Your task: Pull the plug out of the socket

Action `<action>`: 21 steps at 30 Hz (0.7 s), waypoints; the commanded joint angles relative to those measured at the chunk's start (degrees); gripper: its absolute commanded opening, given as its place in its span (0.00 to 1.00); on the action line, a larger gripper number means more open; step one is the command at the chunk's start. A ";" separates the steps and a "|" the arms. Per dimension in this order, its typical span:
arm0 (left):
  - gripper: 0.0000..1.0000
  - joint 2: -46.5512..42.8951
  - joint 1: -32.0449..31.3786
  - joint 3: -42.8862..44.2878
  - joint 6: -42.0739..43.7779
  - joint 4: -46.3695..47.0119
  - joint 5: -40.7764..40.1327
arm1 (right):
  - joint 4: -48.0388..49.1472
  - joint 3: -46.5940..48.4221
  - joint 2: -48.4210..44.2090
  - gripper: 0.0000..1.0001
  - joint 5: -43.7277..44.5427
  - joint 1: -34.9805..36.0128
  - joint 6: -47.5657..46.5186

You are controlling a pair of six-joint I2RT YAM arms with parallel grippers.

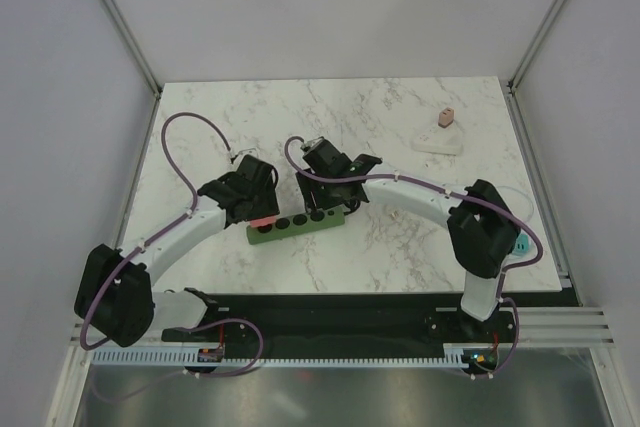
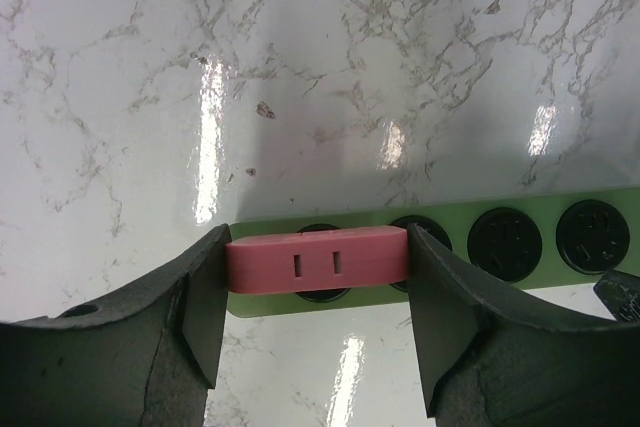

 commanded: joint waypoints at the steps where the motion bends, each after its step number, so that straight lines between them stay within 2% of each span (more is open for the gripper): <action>1: 0.02 -3.13 -0.41 -0.80 -5.36 6.29 -3.85 | -4.15 1.78 1.62 0.67 0.69 0.21 -0.11; 12: 0.02 -4.10 -0.67 -1.77 -5.71 8.13 -3.33 | -2.04 1.52 6.19 0.49 1.57 1.88 2.26; 21: 0.02 -4.54 -0.85 -2.12 -5.89 8.13 -2.80 | -0.02 -2.43 6.90 0.45 2.18 3.11 3.66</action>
